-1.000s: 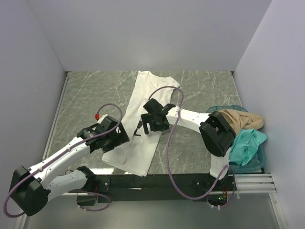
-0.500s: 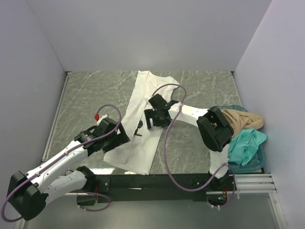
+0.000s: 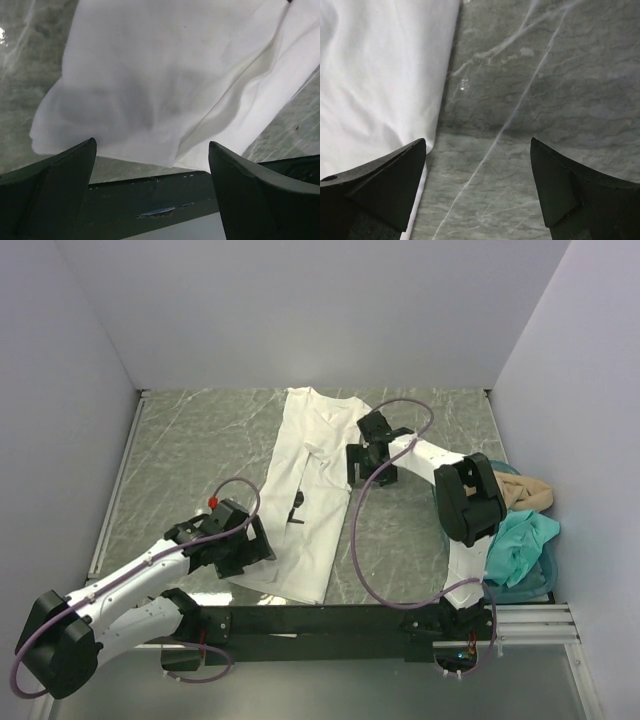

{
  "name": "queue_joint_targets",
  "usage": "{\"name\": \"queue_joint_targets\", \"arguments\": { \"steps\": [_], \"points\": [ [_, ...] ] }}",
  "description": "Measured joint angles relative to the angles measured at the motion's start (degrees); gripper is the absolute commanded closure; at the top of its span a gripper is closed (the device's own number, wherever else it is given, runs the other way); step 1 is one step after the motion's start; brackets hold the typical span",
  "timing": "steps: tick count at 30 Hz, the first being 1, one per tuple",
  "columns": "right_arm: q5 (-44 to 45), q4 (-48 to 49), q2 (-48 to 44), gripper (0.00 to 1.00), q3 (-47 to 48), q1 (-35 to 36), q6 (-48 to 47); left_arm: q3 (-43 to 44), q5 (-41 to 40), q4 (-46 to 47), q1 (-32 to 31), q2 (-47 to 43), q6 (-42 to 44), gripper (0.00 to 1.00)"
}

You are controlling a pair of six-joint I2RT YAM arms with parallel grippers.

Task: Fold and stack the t-shirts
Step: Fold the tshirt

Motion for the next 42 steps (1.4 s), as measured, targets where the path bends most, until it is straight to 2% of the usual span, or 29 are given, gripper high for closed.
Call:
{"name": "queue_joint_targets", "arguments": {
  "steps": [3, 9, 15, 18, 21, 23, 25, 32, 37, 42],
  "points": [
    [-0.09, -0.28, -1.53, 0.09, -0.26, 0.39, -0.39, 0.02, -1.09, -2.60, -0.44, -1.79, -2.19, 0.01],
    [0.24, 0.81, -13.05, 0.09, -7.10, 5.14, 0.87, 4.57, -11.93, -14.10, -0.68, -3.48, -12.85, 0.01],
    [-0.42, 2.99, -22.69, 0.09, -15.72, 14.25, 4.09, 3.13, -15.93, -16.48, -0.66, -2.95, -20.76, 0.13],
    [-0.83, 3.10, -24.90, 0.09, -18.84, 15.96, 5.40, 0.20, -15.93, -16.24, -0.61, -3.10, -23.26, 0.25],
    [-0.81, 3.17, -27.06, 0.09, -21.18, 17.18, 6.58, -3.56, -15.78, -15.47, -0.55, -3.74, -25.14, 0.45],
    [-0.83, 3.37, -28.59, 0.09, -22.23, 18.05, 7.21, -5.51, -15.32, -14.91, -0.44, -4.09, -25.57, 0.55],
    [-0.87, 3.41, -30.51, 0.09, -23.23, 19.10, 7.63, -6.19, -14.69, -13.03, -0.24, -4.87, -26.10, 0.68],
    [-0.66, 4.37, -34.71, 0.10, -26.84, 25.88, 9.33, -6.86, -13.49, -9.62, -0.17, -4.00, -26.53, 0.99],
    [0.50, 4.39, -33.62, 0.12, -28.09, 37.88, 8.68, -7.08, -13.20, -8.15, -0.20, -4.02, -26.36, 0.99],
    [3.04, 4.28, -27.06, 0.16, -25.75, 48.39, 7.76, -7.08, -13.20, -7.78, -0.20, -4.00, -25.77, 0.99]
  ]
}}
